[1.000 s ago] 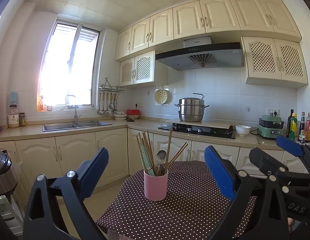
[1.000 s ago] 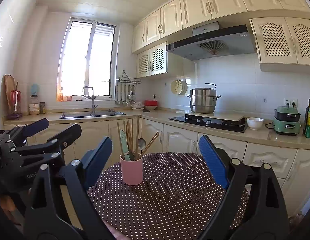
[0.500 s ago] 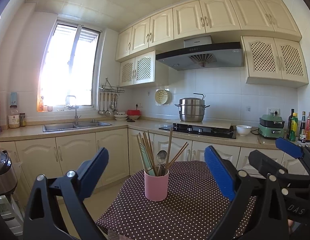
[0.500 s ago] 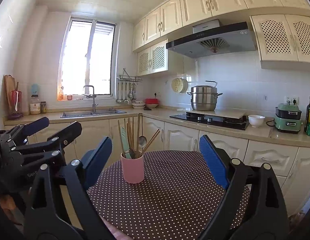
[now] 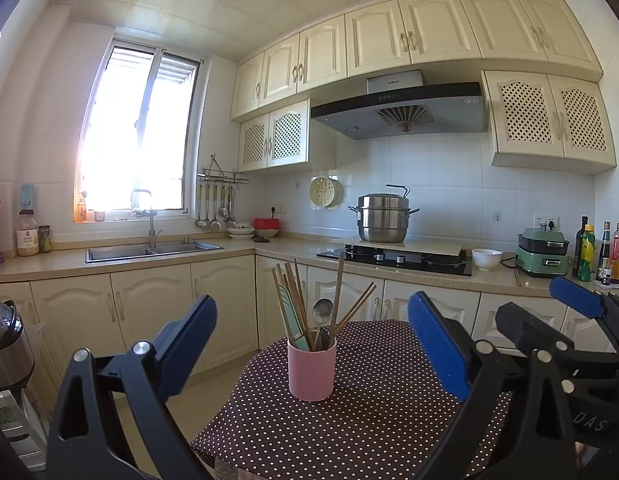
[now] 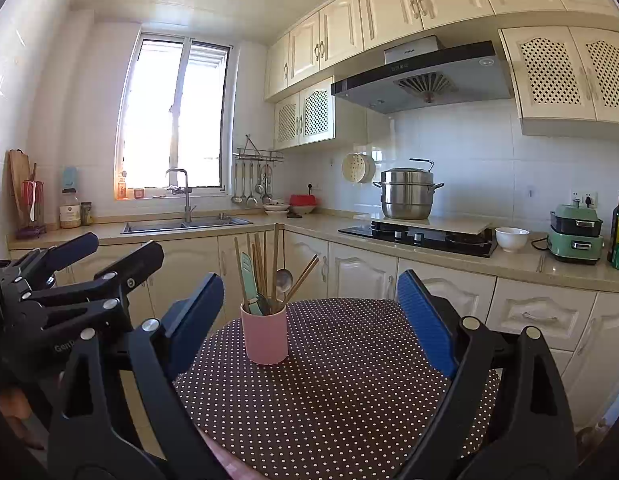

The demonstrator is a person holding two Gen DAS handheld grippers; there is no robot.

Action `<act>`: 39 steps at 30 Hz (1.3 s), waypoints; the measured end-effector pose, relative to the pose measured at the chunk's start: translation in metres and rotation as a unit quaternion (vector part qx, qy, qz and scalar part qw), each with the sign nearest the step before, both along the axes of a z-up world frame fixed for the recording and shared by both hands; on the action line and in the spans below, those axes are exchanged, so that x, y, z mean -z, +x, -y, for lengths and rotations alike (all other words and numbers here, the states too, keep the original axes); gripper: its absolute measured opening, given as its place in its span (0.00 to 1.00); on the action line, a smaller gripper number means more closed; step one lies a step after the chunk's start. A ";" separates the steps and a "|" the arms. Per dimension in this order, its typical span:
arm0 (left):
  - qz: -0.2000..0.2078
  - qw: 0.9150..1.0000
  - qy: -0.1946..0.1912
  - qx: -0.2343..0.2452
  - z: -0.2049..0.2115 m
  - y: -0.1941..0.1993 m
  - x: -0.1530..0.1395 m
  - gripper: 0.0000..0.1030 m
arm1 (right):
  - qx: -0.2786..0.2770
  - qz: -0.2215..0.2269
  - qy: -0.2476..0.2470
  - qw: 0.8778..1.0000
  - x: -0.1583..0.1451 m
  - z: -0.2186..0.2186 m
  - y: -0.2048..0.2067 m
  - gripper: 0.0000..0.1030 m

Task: Organize utensils

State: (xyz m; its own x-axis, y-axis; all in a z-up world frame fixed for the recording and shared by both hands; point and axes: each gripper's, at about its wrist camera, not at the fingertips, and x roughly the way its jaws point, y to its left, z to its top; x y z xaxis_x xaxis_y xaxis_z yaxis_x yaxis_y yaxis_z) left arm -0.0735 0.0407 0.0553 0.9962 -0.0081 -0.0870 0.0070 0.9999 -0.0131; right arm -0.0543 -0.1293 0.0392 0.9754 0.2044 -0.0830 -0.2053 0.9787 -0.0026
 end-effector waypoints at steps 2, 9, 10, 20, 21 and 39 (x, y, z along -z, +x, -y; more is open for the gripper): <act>0.000 1.000 0.001 -0.001 0.000 0.000 0.000 0.92 | 0.000 -0.001 0.000 1.000 0.001 0.000 0.000 0.85; -0.002 1.000 0.003 0.001 0.001 0.001 0.001 0.92 | 0.001 -0.002 0.001 1.000 0.003 0.001 0.001 0.85; -0.002 1.000 0.003 0.000 0.002 0.001 0.001 0.92 | 0.001 -0.003 0.001 1.000 0.003 0.001 0.001 0.85; -0.004 1.000 0.005 0.001 0.002 0.002 0.001 0.92 | 0.003 -0.007 0.003 1.000 0.004 0.002 0.003 0.85; -0.004 1.000 0.005 0.001 0.002 0.002 0.001 0.92 | 0.003 -0.008 0.004 1.000 0.004 0.003 0.003 0.85; -0.006 1.000 0.007 0.000 0.002 0.005 0.003 0.92 | 0.002 -0.014 0.007 1.000 0.005 0.003 0.006 0.85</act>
State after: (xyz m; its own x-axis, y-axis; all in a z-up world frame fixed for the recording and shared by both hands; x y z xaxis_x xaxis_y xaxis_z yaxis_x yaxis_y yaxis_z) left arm -0.0685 0.0391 0.0522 0.9950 -0.0076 -0.0997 0.0077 1.0000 0.0004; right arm -0.0482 -0.1320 0.0342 0.9735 0.2016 -0.1076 -0.2011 0.9794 0.0158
